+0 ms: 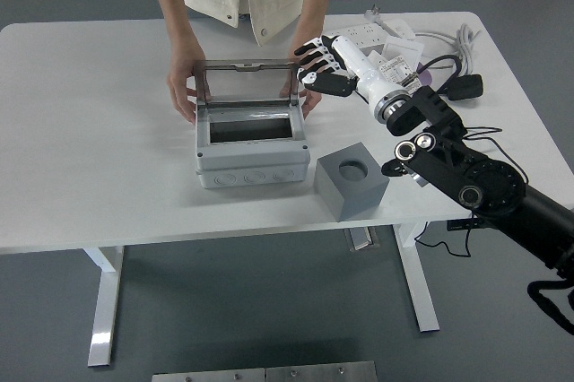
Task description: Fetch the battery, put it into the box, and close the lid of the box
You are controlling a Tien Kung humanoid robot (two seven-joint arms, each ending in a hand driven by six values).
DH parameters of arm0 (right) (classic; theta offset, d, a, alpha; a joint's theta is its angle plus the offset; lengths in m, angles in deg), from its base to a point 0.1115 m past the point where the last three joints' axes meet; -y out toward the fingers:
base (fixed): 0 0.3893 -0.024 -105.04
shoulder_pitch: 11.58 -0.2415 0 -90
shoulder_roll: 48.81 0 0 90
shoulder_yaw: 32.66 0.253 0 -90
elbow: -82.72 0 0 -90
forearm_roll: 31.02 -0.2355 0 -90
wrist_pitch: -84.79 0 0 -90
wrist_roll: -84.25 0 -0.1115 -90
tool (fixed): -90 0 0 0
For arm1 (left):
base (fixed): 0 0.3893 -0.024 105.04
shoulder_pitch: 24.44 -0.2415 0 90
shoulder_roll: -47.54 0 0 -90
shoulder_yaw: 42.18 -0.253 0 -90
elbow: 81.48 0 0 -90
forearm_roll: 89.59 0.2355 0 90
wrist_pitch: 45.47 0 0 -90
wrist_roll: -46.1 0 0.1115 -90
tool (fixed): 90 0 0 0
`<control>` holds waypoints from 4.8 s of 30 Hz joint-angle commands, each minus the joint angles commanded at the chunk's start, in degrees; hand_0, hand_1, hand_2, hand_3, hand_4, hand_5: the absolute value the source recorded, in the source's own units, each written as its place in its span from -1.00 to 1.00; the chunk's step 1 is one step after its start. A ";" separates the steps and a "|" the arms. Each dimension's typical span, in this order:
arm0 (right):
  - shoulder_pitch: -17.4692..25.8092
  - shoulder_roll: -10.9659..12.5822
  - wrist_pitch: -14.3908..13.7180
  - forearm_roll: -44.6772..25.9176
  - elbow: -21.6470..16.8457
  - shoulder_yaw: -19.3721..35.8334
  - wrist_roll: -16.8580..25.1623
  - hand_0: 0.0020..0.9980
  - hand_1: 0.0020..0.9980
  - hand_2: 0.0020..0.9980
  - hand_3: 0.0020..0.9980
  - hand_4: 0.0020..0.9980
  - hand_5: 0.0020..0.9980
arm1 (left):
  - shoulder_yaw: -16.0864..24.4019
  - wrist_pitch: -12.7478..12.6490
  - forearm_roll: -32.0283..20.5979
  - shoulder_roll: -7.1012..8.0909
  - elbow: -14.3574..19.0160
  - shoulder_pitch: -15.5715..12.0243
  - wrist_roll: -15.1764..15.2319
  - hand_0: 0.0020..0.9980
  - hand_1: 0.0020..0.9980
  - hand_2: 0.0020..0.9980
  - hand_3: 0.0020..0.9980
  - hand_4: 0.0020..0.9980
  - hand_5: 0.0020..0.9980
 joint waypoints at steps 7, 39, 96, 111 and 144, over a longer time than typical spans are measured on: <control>-6.56 -0.93 0.75 -1.44 2.08 -1.18 -1.09 0.91 0.64 0.65 0.67 0.84 0.55 | 0.28 0.01 0.39 0.33 0.00 0.00 -0.23 0.32 0.50 0.43 0.59 0.31 -0.46; -9.63 -10.67 -2.42 -12.31 15.25 -16.14 2.68 0.92 0.62 0.62 0.66 0.85 0.62 | -0.93 0.19 0.61 0.57 0.00 2.18 -0.26 0.32 0.50 0.44 0.60 0.32 -0.46; -1.17 1.87 3.55 6.72 -12.74 -14.21 -8.04 0.80 0.55 0.61 0.65 0.81 0.63 | -0.23 -0.12 -0.34 0.08 0.00 0.54 0.23 0.32 0.50 0.44 0.61 0.32 -0.46; -0.55 2.83 3.03 5.46 -12.56 -14.34 -7.56 0.80 0.55 0.60 0.65 0.80 0.66 | 0.02 -0.15 -0.06 0.02 0.00 0.60 0.28 0.32 0.50 0.43 0.60 0.31 -0.46; 4.06 6.99 2.48 3.63 -19.22 -14.92 -6.64 0.77 0.54 0.60 0.66 0.80 0.71 | -0.26 -0.22 -0.48 -0.31 0.00 0.23 0.37 0.32 0.50 0.43 0.60 0.31 -0.47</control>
